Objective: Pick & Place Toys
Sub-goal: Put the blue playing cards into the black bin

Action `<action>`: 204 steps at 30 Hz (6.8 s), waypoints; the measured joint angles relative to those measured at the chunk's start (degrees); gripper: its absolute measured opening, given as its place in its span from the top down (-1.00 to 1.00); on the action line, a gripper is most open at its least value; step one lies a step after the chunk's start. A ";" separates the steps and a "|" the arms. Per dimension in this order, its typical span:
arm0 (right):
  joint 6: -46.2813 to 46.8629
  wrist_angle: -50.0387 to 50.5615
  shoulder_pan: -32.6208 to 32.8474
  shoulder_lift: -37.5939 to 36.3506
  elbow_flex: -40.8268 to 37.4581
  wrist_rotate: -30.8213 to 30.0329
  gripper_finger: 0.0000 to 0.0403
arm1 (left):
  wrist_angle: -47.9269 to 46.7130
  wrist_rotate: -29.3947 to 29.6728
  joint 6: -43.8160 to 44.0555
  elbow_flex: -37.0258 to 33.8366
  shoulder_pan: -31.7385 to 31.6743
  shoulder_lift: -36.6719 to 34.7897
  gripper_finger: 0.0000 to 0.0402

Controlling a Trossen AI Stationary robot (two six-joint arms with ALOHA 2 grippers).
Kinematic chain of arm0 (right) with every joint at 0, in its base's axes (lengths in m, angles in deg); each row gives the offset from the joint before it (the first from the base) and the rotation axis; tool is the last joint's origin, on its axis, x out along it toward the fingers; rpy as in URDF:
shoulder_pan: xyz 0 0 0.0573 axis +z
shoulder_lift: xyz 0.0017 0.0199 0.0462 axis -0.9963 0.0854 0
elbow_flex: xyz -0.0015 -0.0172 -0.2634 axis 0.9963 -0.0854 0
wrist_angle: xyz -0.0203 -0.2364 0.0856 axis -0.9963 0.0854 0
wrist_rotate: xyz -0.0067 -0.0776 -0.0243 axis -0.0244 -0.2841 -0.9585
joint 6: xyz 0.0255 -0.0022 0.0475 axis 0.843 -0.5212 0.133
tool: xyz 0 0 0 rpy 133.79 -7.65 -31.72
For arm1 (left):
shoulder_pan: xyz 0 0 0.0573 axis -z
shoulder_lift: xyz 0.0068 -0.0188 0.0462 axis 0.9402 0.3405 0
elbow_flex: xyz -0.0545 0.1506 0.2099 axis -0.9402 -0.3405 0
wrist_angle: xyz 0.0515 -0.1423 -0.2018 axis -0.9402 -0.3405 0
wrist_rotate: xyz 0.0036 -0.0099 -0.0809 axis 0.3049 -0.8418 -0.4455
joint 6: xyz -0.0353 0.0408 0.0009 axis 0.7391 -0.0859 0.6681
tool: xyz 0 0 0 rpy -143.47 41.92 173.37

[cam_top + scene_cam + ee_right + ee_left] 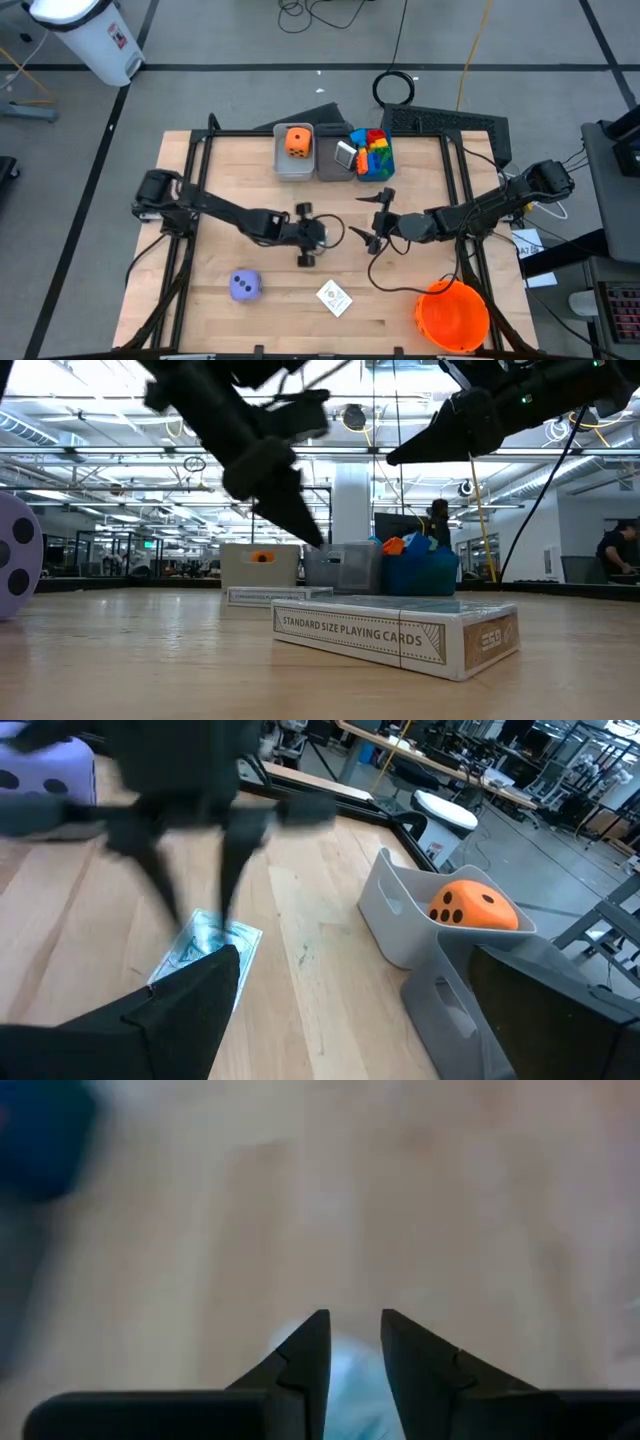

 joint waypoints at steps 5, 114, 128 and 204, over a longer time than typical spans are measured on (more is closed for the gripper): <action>0.02 -0.09 0.00 0.02 -0.87 0.04 -0.88 | -20.89 11.43 6.26 0.04 1.89 -6.39 0.45; -0.86 19.94 0.00 6.71 0.23 3.18 -0.47 | 40.21 -7.56 26.79 -11.41 -3.96 3.43 0.61; -7.48 16.47 4.47 5.62 1.50 -10.37 -0.48 | 47.66 -8.88 30.56 -11.51 -5.60 3.32 -0.36; -16.96 -0.50 8.50 5.55 1.97 -18.02 -0.49 | 60.60 -18.72 30.43 -11.32 -11.23 3.04 -0.39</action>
